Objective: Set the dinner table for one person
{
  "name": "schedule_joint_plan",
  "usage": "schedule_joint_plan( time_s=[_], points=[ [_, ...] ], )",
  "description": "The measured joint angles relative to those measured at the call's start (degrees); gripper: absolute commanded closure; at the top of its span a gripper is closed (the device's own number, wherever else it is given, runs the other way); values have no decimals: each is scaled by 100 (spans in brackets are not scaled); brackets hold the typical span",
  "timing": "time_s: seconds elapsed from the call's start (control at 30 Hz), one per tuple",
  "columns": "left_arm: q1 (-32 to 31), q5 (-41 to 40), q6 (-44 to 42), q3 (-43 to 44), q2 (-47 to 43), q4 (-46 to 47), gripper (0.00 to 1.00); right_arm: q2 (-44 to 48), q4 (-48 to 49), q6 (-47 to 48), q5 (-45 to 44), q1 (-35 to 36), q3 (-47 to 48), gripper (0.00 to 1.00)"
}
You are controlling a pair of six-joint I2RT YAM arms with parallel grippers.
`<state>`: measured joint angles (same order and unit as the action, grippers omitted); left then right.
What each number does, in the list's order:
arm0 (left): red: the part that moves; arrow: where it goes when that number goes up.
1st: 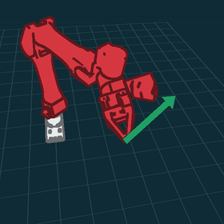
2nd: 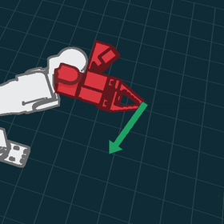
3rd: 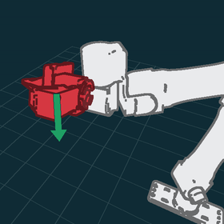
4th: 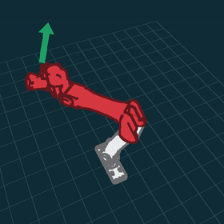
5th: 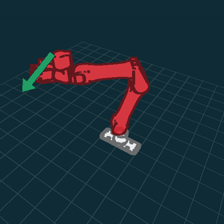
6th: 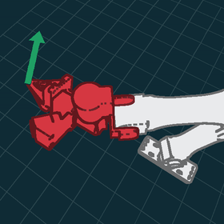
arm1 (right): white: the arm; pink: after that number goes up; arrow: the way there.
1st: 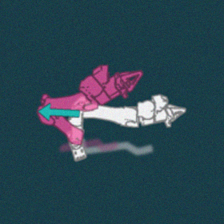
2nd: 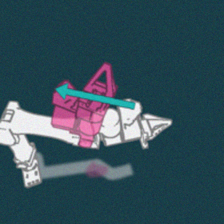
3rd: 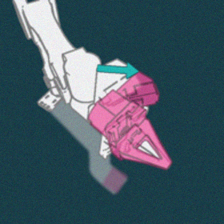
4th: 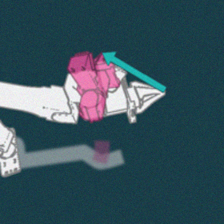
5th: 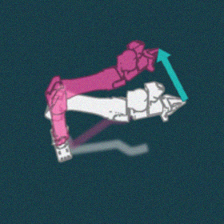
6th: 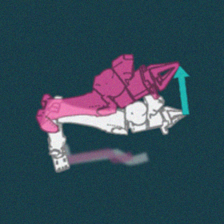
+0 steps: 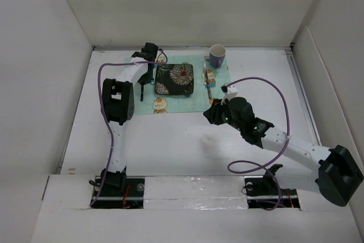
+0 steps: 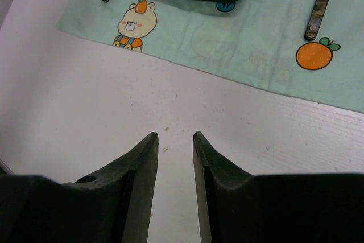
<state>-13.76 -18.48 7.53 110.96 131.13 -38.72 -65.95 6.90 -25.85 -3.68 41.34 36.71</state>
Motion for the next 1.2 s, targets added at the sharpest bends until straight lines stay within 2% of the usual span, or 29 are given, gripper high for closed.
schedule_joint_plan(
  time_s=[0.03, 0.17, 0.33, 0.4, 0.43, 0.47, 0.57, 0.67, 0.73, 0.77, 0.83, 0.93, 1.03, 1.13, 1.17, 1.2],
  points=[
    [0, -2, 0, 0, 15, 0, 100, -17, -2, 7, -2, 0, 0, 63],
    [0, -66, 11, 0, 76, -4, 83, -31, -4, 11, -20, 0, 0, 63],
    [0, -146, 48, 0, 192, -4, 76, -31, -7, 11, -55, 0, 0, 63],
    [0, -177, 57, 0, 201, -4, 64, -31, -7, 11, -74, 0, 0, 63],
    [0, -190, 70, 0, 201, 0, 64, -31, -7, 13, -79, 0, 0, 63],
    [-2, -258, 85, 0, 199, 0, 56, -31, -7, 13, -90, 0, 0, 63],
    [0, -306, 136, 0, 144, 7, 42, -28, -9, 13, -116, 20, 0, 63],
    [0, -291, 205, -13, 15, 7, 33, -22, -9, 13, -149, 46, 0, 63],
    [0, -238, 269, -127, -275, 48, 32, -7, -7, 13, -179, 63, 0, 65],
    [0, -199, 308, -229, -494, 72, 32, -4, -7, 15, -199, 66, 0, 80],
    [-2, -63, 372, -459, -1106, 170, 32, 2, -15, 44, -232, 81, 0, 99],
    [-37, 118, 501, -1016, -2450, 538, 32, 68, -109, 66, -306, 142, 11, 100],
    [-133, 229, 638, -1764, -4223, 1080, 23, 332, -284, 107, -466, 304, 46, 100],
    [-238, 496, 776, -2721, -6105, 1720, 6, 839, -525, 114, -671, 455, 111, 91],
    [-264, 584, 833, -3088, -6701, 1939, 1, 1040, -573, 114, -745, 496, 149, 84],
    [-267, 660, 879, -3423, -7265, 2079, 1, 1252, -627, 109, -809, 533, 201, 83]
  ],
)
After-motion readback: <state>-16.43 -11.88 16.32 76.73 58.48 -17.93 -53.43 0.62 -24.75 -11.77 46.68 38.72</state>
